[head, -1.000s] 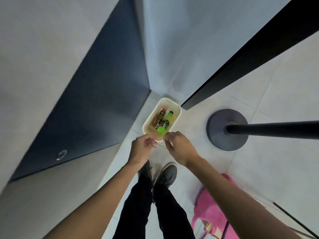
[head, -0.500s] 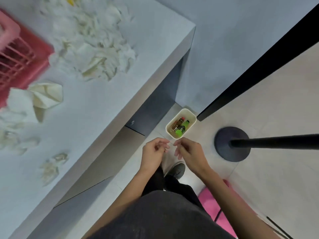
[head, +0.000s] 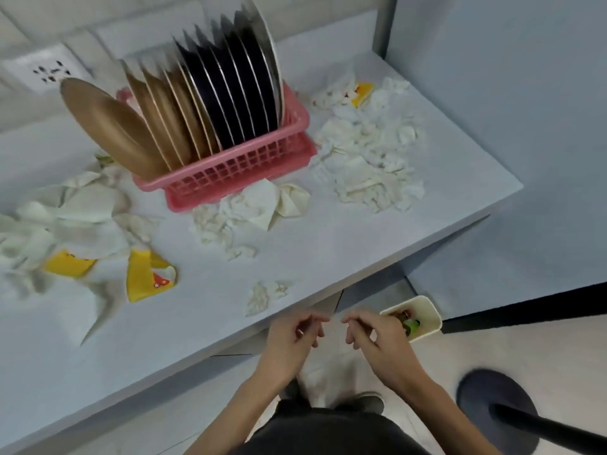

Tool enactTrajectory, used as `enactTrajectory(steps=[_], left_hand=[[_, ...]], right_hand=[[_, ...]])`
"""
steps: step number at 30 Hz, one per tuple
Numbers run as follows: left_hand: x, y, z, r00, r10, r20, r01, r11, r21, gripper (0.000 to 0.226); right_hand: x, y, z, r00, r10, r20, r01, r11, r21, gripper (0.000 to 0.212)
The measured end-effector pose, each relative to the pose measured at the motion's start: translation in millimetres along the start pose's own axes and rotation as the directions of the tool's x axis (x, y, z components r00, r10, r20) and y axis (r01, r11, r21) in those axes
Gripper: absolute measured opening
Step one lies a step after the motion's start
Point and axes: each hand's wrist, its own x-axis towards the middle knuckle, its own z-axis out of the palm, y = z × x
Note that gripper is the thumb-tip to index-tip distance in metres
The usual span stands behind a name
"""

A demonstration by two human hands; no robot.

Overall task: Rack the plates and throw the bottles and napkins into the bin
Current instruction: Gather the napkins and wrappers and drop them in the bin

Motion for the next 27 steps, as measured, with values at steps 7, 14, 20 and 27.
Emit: enactTrajectory(steps=[7,14,20,27], left_hand=[[-17,-23,-84,0.993,0.030,-0.116,-0.035,0.998,-0.047,0.030],[-15,-42,-124,0.967,0.070,-0.243,-0.084,0.995,-0.047,0.033],[10,-56,-144,0.938,0.121,-0.325,-0.097,0.991,0.088,0.028],[59,-54,-165,0.923,0.294,-0.249,-0.196,0.915,0.353,0.026]], right_hand=[[44,-57,56,0.984,-0.155,0.086,0.165,0.978,-0.125,0.026],[72,-65,95,0.982,-0.178,0.060,0.181,0.813,-0.553,0.060],[93,-59,129,0.980,-0.174,0.096,0.191,0.694,-0.694,0.071],[114,-50,127,0.955,-0.255,0.153,0.297,0.795,-0.530,0.031]])
